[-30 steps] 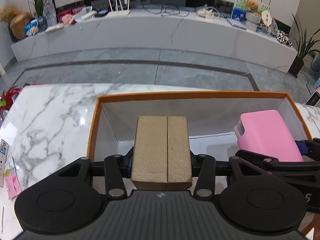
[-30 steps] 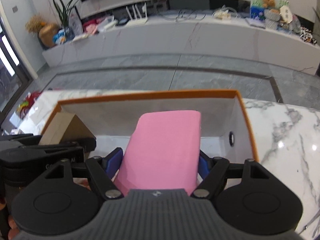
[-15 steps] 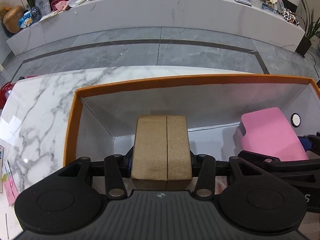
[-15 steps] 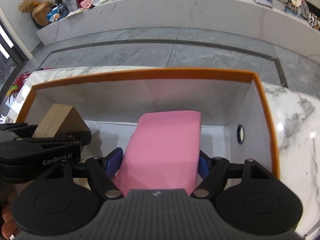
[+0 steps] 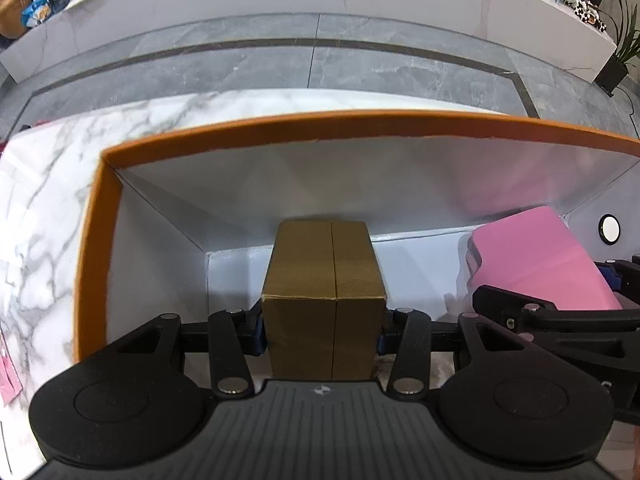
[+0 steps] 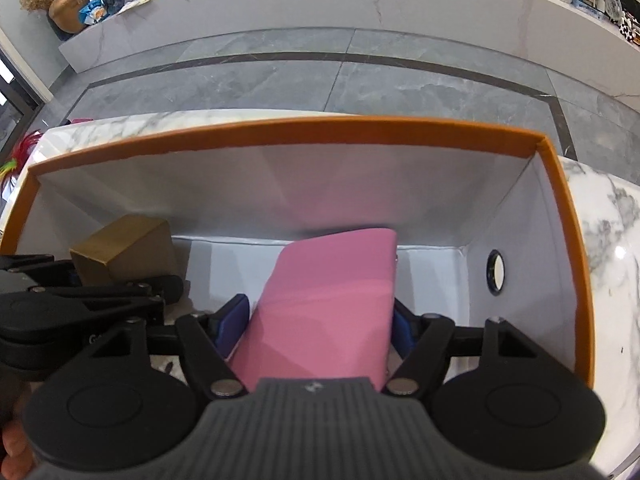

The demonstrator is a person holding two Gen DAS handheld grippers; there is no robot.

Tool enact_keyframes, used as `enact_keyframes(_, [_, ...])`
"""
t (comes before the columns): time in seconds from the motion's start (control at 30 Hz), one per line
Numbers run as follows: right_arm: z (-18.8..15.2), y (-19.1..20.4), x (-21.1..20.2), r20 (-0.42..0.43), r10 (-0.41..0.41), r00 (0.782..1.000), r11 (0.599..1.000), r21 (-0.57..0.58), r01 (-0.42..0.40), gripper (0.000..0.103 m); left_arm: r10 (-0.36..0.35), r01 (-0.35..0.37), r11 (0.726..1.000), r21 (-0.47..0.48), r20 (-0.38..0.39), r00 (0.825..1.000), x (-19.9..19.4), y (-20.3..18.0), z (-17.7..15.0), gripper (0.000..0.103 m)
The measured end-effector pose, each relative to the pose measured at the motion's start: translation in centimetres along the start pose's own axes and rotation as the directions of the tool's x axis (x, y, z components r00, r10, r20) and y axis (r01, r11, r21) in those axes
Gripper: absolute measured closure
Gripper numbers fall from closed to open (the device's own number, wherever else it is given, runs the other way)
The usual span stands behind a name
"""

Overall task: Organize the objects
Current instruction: 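Lower the cardboard box and pink case into the orange box and release, then move the left tool to the brown-white dog plush and grasp it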

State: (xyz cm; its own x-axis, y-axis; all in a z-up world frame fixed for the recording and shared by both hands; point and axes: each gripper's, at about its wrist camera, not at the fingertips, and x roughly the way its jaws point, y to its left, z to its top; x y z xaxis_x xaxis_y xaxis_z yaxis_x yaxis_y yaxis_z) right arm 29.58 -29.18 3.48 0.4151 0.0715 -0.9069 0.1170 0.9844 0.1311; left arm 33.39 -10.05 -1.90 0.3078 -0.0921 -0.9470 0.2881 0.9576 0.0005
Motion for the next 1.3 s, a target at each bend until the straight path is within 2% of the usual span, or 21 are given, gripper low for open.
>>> enact_keyframes(0.07, [0.1,0.1,0.0,-0.011,-0.008,1.000,1.000,-0.009,0.008,0.030,-0.009,0.009,1.000,-0.001,-0.026,1.000,0.5,0.1,0.0,0.050])
enact_keyframes(0.27, [0.4,-0.3,0.2,-0.020,-0.002,1.000,1.000,-0.003,0.002,0.029,0.005,-0.005,1.000,0.002,-0.028,1.000,0.6,-0.2,0.0,0.048])
enact_keyframes(0.37, [0.3,-0.5,0.2,-0.020,0.010,1.000,1.000,0.015,-0.010,0.025,0.003,-0.003,1.000,0.002,-0.031,1.000,0.7,-0.2,0.4,0.048])
enact_keyframes(0.57, [0.1,-0.8,-0.3,-0.004,0.019,1.000,0.999,0.030,-0.019,0.018,-0.015,0.015,1.000,0.001,0.014,1.000,-0.4,0.1,0.7,0.047])
enact_keyframes(0.9, [0.0,-0.5,-1.5,0.022,0.028,0.999,0.999,0.022,-0.029,0.018,-0.021,0.021,1.000,0.008,0.029,0.999,-1.6,0.1,0.4,0.047])
enact_keyframes(1.1, [-0.9,0.0,-4.8,0.080,0.058,0.995,0.998,-0.001,-0.058,0.016,-0.024,0.024,1.000,0.010,0.085,0.996,-4.5,0.0,-0.3,0.045])
enact_keyframes(1.3, [-4.9,1.2,-11.2,0.204,0.052,0.978,0.999,-0.008,-0.052,0.009,-0.043,0.042,0.999,0.013,0.171,0.984,-10.0,-0.4,-3.1,0.041])
